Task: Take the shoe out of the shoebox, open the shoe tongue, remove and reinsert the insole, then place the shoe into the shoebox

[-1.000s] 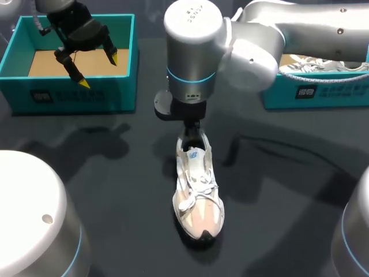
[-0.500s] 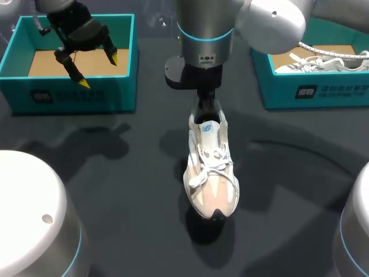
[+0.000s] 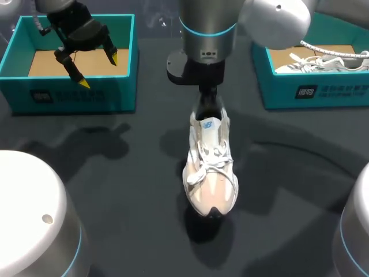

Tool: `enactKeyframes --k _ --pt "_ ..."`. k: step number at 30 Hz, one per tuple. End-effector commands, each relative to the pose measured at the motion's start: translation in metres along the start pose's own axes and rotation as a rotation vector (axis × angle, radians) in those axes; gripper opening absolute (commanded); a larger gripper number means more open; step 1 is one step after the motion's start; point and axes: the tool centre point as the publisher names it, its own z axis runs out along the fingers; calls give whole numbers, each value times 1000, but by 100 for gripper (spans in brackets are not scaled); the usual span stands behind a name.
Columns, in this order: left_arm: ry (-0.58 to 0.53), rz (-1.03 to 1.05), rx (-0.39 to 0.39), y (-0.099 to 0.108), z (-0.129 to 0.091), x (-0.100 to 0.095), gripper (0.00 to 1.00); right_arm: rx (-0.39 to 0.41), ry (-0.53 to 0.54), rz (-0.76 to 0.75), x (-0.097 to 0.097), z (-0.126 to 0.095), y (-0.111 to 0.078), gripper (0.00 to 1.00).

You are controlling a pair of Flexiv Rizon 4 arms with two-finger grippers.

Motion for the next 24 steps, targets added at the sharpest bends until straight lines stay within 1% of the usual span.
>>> enactKeyframes --k 1,5,8,11,16,19,24 --pt "2 1 -1 0 0 0 100 3 -28 17 -9 -30 -21 0" --pt "2 1 -1 0 0 0 100 15 -36 2 -32 -47 -44 0" --pt "2 1 -1 0 0 0 100 40 -49 -24 -52 -58 -65 0" --pt "2 1 -1 0 0 0 100 59 -66 -41 -74 -64 -91 0" --pt "2 1 -1 0 0 0 100 81 -92 -66 -109 -73 -142 0" --pt "2 1 -1 0 0 0 100 80 -100 -66 -126 -77 -172 0" --pt "2 1 -1 0 0 0 100 75 -108 -83 -152 -83 -215 0"
